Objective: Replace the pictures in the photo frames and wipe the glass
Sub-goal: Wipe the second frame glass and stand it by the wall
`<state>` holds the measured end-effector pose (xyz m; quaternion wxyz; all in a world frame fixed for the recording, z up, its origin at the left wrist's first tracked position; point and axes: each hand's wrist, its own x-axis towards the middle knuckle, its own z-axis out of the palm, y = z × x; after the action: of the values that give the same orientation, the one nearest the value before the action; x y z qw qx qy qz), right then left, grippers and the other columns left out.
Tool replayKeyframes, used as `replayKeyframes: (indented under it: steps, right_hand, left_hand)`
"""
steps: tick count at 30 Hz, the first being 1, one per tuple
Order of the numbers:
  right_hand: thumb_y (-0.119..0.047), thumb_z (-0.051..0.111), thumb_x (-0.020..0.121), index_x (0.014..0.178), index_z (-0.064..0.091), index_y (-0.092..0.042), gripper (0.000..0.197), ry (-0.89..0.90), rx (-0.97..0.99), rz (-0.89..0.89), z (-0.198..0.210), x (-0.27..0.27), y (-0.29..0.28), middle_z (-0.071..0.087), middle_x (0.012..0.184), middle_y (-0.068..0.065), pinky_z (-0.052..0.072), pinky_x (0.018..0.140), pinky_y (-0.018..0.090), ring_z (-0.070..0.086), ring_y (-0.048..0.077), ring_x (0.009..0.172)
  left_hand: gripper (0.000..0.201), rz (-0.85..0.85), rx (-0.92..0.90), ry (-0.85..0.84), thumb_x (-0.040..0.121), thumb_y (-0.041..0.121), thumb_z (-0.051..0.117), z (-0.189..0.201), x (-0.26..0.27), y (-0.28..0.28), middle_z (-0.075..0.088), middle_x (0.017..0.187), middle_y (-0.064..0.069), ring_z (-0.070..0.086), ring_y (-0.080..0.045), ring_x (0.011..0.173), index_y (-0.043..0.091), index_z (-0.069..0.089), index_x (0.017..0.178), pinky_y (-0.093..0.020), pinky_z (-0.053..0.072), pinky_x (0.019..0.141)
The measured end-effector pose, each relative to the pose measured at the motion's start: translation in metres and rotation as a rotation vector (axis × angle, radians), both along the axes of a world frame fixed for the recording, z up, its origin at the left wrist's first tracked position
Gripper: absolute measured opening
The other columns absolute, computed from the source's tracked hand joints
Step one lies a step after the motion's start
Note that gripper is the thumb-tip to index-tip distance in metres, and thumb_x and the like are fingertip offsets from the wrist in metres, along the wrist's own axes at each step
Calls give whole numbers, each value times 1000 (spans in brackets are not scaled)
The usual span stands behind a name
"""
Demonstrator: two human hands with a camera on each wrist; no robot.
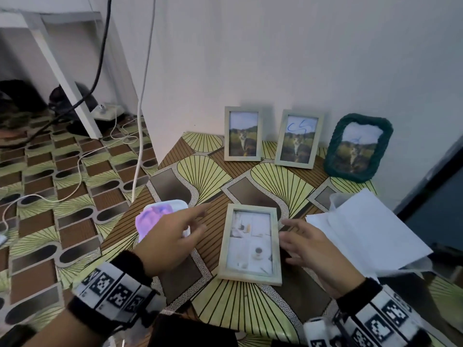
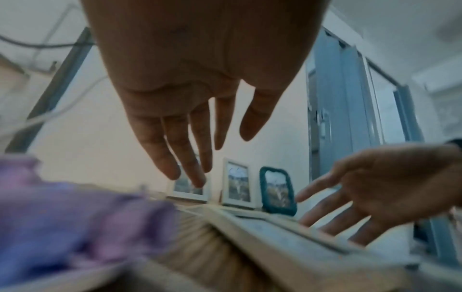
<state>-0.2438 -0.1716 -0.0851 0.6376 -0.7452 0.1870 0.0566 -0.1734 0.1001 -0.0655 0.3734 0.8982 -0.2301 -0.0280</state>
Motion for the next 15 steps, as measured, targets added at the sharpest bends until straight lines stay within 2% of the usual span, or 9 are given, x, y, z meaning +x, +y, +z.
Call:
replayKeyframes:
  steps: [2,3,4,5,7,9,10,12,15]
  right_hand:
    - [-27,62,93,128,54,-27,36,16,-76,56,3,1,-1,67,111,7,55,85,39,65,19,104]
    - [-30,63,92,129,53,-29,38,21,-122,82,4,0,-2,66,109,7,55,81,36,64,20,102]
    - [-33,63,92,128,51,-33,38,24,-168,106,4,0,-2,66,107,5,53,80,33,64,18,100]
    - [-35,64,91,122,51,-38,33,28,-213,123,4,0,-2,65,103,1,51,80,30,63,12,96]
    - [-34,64,92,101,53,-45,18,21,-240,145,3,-2,-2,67,92,-13,51,74,21,62,0,86]
    - [-27,64,92,95,52,-45,21,-3,-171,147,0,-2,2,70,82,-23,48,60,9,64,-10,78]
    - [-24,64,93,100,53,-43,23,-12,-119,127,-3,-2,5,70,81,-28,46,56,6,64,-14,76]
    - [-20,63,93,116,50,-37,32,-40,-19,43,-10,-3,10,70,84,-25,45,53,4,65,-14,74]
    - [-13,59,95,117,55,-31,28,-50,140,-96,-16,-5,14,71,87,-16,48,52,9,68,-6,73]
  left_hand:
    - [37,-17,-12,64,95,27,56,-4,-2,-22,69,113,-5,63,-13,94,17,56,131,-29,51,90]
    - [36,-58,14,111,96,27,56,-7,-2,-31,67,117,-6,63,-12,94,16,54,130,-25,51,90]
    - [37,-114,33,170,96,25,56,-12,-2,-40,66,122,-1,62,-6,97,18,52,133,-23,50,92]
    - [42,-158,60,226,96,25,56,-17,-2,-47,63,127,2,60,-4,103,22,47,137,-26,49,96]
    - [60,-143,211,237,95,35,55,-30,-2,-57,54,131,0,54,-13,117,26,31,149,-34,43,105]
    - [68,-86,325,157,92,44,55,-39,-2,-60,50,128,-1,49,-17,118,28,26,151,-34,40,105]
    - [67,-87,307,130,90,45,58,-42,-3,-60,51,122,3,50,-15,114,28,31,149,-33,42,103]
    - [67,-98,218,130,85,39,66,-47,-5,-59,52,112,9,52,-10,106,28,39,144,-32,46,98]
    - [82,-61,16,263,77,20,76,-47,-11,-55,59,124,5,59,-12,110,26,36,148,-37,51,97]
